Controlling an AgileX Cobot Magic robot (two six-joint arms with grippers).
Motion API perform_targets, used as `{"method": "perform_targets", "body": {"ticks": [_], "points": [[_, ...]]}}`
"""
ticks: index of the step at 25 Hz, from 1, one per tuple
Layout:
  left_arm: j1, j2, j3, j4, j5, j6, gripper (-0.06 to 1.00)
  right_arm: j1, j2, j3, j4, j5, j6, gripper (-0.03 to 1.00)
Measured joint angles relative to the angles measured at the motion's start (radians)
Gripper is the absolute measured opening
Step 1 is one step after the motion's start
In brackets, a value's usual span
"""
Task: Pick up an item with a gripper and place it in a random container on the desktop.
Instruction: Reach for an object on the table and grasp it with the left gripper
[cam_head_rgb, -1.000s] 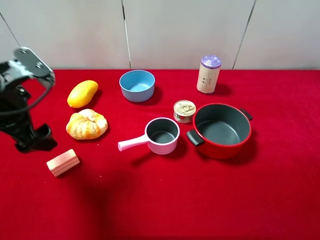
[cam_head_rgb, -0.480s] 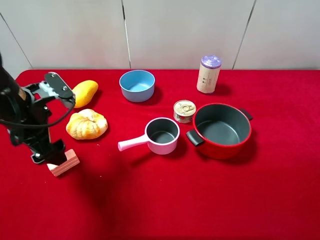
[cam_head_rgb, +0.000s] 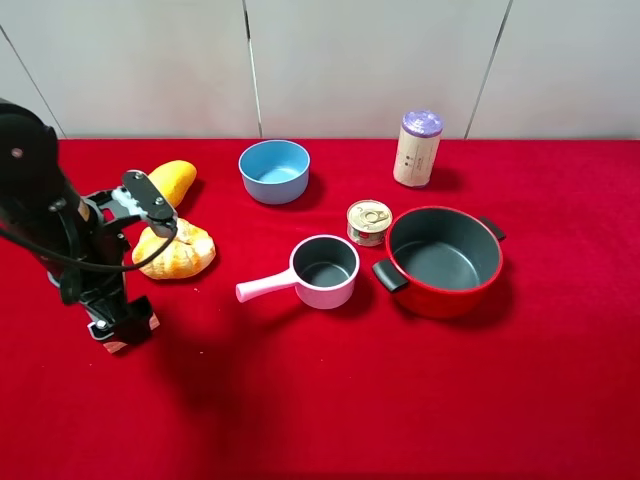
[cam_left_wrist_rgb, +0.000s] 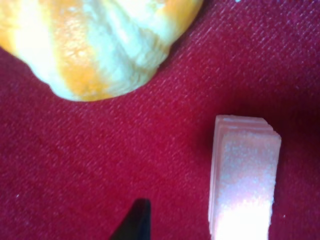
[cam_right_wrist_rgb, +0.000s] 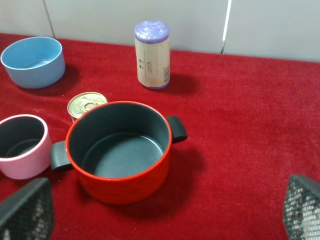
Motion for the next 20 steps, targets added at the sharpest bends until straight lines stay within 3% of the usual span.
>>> {"method": "perform_targets", "body": {"ticks": [20], "points": [[0.0,0.158,0.005,-0.006,-0.076,0.001,0.96,0.0,0.0,0.0,0.0,0.0,0.0,0.69]]}}
